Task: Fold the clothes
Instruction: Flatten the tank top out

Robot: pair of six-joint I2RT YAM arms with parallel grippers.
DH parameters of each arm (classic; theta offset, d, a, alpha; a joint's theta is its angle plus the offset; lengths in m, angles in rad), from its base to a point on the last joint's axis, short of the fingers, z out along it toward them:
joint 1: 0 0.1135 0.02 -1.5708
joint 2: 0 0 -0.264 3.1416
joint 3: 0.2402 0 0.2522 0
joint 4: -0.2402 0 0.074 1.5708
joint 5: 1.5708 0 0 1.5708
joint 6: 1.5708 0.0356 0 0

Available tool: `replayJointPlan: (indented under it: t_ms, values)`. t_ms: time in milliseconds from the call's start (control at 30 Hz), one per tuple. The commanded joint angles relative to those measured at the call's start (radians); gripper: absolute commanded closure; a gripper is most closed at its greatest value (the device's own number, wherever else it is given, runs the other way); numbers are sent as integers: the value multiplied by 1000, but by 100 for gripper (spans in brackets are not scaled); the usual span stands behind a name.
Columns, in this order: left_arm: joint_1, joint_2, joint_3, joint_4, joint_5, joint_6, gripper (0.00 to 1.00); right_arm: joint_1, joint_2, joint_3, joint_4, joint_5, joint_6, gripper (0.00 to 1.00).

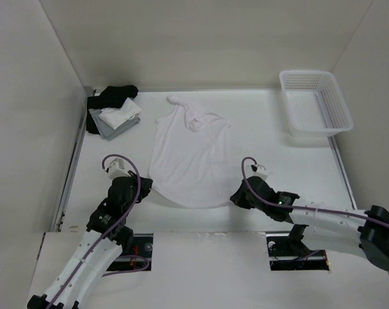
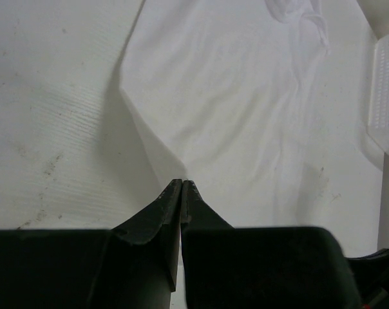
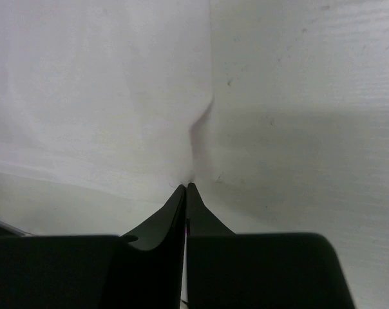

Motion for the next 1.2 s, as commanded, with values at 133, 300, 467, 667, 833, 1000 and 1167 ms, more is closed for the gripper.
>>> replayJointPlan:
  t_ms: [133,300,467,667,833,1000,1167]
  values:
    - [29,-16,349,95,-65,183,100,87,-373,370,-391,253,-215,99]
    - [32,-24,628,149,-102,200,100,266,-393,838,-566,526,-426,99]
    - [50,27,863,251,-99,182,100,537,-249,1237,-467,837,-767,99]
    - [127,108,1041,285,-61,174,99,728,-134,1379,-26,989,-1311,99]
    - [208,148,969,295,9,104,99,713,-166,1207,292,999,-1517,97]
    - [239,200,786,339,5,70,99,564,-200,1016,294,960,-1427,97]
    - [241,336,652,417,-43,59,99,273,-116,913,33,673,-1083,98]
